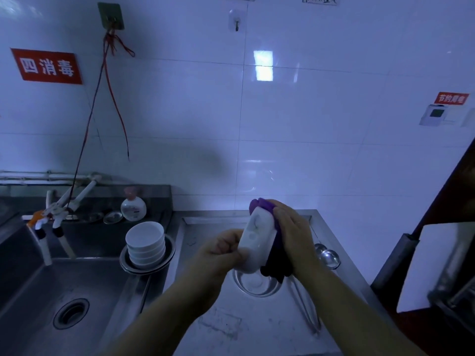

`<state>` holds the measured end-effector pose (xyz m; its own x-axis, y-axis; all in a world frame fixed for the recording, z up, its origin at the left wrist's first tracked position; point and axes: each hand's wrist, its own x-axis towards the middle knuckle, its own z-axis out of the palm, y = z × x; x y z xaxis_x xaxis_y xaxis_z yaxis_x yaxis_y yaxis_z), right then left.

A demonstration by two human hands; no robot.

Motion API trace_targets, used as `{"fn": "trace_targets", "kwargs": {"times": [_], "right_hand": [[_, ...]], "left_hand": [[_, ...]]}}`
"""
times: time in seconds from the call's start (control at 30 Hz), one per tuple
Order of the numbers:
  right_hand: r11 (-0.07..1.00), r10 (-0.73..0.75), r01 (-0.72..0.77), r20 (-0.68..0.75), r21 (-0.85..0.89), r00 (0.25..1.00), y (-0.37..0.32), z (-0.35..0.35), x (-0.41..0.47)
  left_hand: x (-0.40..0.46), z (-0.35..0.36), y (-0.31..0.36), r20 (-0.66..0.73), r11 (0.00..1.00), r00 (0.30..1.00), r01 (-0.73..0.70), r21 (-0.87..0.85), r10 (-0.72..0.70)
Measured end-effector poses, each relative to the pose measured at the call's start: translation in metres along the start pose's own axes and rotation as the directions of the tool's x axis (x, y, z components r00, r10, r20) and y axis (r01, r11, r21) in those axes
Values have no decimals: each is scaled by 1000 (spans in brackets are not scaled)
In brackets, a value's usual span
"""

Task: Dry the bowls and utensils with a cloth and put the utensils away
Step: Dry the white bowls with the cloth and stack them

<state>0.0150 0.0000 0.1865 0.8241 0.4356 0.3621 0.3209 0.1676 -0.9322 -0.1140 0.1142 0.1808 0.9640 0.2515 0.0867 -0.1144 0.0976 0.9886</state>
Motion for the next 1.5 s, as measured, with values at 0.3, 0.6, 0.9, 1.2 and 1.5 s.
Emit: {"fn": "trace_targets", "kwargs": {"times": [0.3, 0.6, 0.9, 1.2, 1.5], "right_hand": [[701, -533, 455, 20, -550, 846, -3, 20, -23], [563, -685, 604, 91, -564, 723, 14, 7, -39], [575, -599, 560, 159, -597, 784, -2, 16, -37], [594, -563, 505, 125, -626, 817, -2, -9, -30], [493, -624, 597, 220, -633, 749, -12, 25, -35]], "left_hand": [[8, -5, -2, -152, 960, 988, -8, -280, -36], [7, -21, 1, -127, 817, 991, -45, -575, -35], [5, -29, 2, -155, 879, 987, -49, -475, -28], [-4, -33, 8, -204, 945, 978, -28, -327, -42], [-1, -6, 3, -203, 940, 977, -14, -342, -60]]}}
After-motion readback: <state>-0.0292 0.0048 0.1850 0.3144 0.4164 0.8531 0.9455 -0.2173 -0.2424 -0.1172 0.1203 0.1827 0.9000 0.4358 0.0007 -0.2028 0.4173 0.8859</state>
